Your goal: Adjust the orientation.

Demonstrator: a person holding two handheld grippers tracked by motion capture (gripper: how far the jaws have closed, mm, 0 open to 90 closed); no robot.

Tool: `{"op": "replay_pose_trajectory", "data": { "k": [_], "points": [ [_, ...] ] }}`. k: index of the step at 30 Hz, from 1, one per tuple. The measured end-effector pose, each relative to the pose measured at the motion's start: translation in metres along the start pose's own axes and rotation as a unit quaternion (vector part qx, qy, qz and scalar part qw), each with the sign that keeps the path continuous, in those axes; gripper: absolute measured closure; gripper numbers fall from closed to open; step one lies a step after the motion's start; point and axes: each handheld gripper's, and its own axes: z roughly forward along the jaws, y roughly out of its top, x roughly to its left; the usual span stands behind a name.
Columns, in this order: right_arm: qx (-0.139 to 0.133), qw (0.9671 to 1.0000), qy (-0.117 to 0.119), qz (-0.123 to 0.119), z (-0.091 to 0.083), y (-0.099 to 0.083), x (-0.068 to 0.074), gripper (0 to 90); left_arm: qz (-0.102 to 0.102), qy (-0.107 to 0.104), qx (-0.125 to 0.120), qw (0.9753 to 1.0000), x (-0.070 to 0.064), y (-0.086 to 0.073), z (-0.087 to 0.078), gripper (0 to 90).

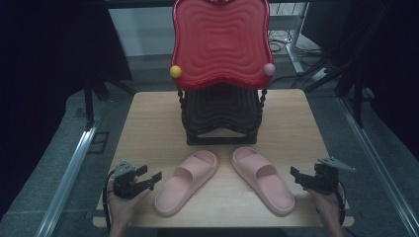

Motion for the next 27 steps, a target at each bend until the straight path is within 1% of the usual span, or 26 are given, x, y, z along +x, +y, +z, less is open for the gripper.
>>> {"op": "replay_pose_trajectory", "data": {
  "k": [1, 2, 4, 5, 6, 7, 8, 9, 11, 12, 13, 14, 16, 19, 22, 23, 24, 25, 26, 27],
  "points": [
    [-0.006, 1.0000, 0.003, -0.003, -0.002, 0.001, 0.000, 4.0, 0.002, -0.001, -0.001, 1.0000, -0.001, 0.001, -0.001, 35.1],
    [-0.006, 1.0000, 0.003, -0.003, -0.002, 0.001, 0.000, 4.0, 0.002, -0.001, -0.001, 1.0000, -0.001, 0.001, -0.001, 38.0],
    [-0.020, 0.9997, 0.007, -0.011, -0.008, 0.004, 0.003, 5.9, 0.009, 0.006, 0.001, 0.9999, -0.002, 0.001, -0.004, 46.1],
    [-0.022, 0.9996, 0.011, -0.012, -0.009, 0.004, 0.004, 6.0, 0.009, 0.006, 0.001, 0.9999, -0.002, 0.001, -0.004, 52.4],
    [-0.022, 0.9995, 0.016, -0.012, -0.011, 0.004, 0.005, 6.1, 0.008, 0.012, 0.010, 0.9998, -0.002, 0.001, -0.006, 59.5],
    [-0.025, 0.9994, 0.020, -0.012, -0.013, 0.004, 0.005, 6.3, 0.011, 0.019, 0.014, 0.9996, -0.002, 0.000, -0.007, 65.4],
    [-0.025, 0.9994, 0.020, -0.012, -0.013, 0.004, 0.005, 6.3, 0.011, 0.019, 0.014, 0.9996, -0.002, 0.000, -0.007, 72.1],
    [-0.029, 0.9991, 0.030, -0.013, -0.017, 0.004, 0.007, 6.5, 0.016, 0.023, 0.022, 0.9994, -0.002, 0.000, -0.009, 77.9],
    [-0.032, 0.9987, 0.035, -0.016, -0.021, 0.006, 0.010, 6.5, 0.021, 0.023, 0.030, 0.9991, -0.001, 0.000, -0.011, 87.2],
    [-0.032, 0.9987, 0.035, -0.016, -0.021, 0.006, 0.010, 6.5, 0.021, 0.023, 0.030, 0.9991, -0.001, 0.000, -0.011, 89.2],
    [-0.034, 0.9984, 0.039, -0.022, -0.025, 0.009, 0.014, 6.7, 0.026, 0.021, 0.043, 0.9985, -0.001, 0.000, -0.014, 89.5],
    [-0.036, 0.9982, 0.041, -0.026, -0.027, 0.009, 0.016, 7.0, 0.028, 0.024, 0.047, 0.9982, -0.001, -0.002, -0.015, 89.6],
    [-0.037, 0.9977, 0.046, -0.034, -0.030, 0.011, 0.020, 7.3, 0.023, 0.028, 0.063, 0.9974, 0.003, -0.005, -0.015, 89.7],
    [-0.042, 0.9970, 0.051, -0.041, -0.032, 0.013, 0.025, 7.3, 0.022, 0.026, 0.080, 0.9962, 0.006, -0.006, -0.013, 89.7],
    [-0.047, 0.9962, 0.058, -0.045, -0.037, 0.015, 0.030, 7.4, 0.028, 0.019, 0.094, 0.9950, 0.004, -0.008, -0.008, 89.7],
    [-0.047, 0.9962, 0.058, -0.045, -0.037, 0.015, 0.030, 7.4, 0.028, 0.019, 0.094, 0.9950, 0.004, -0.008, -0.008, 89.6],
    [-0.050, 0.9958, 0.060, -0.047, -0.040, 0.016, 0.032, 7.5, 0.035, 0.012, 0.103, 0.9939, 0.002, -0.012, -0.004, 89.6],
    [-0.050, 0.9958, 0.060, -0.047, -0.040, 0.016, 0.032, 7.5, 0.035, 0.012, 0.103, 0.9939, 0.002, -0.012, -0.004, 89.5],
    [-0.052, 0.9955, 0.063, -0.049, -0.044, 0.017, 0.034, 8.2, 0.041, 0.010, 0.116, 0.9924, -0.001, -0.016, -0.002, 89.6],
    [-0.052, 0.9953, 0.065, -0.049, -0.045, 0.017, 0.035, 8.4, 0.041, 0.009, 0.119, 0.9920, -0.002, -0.019, 0.000, 89.5]
  ]
}}
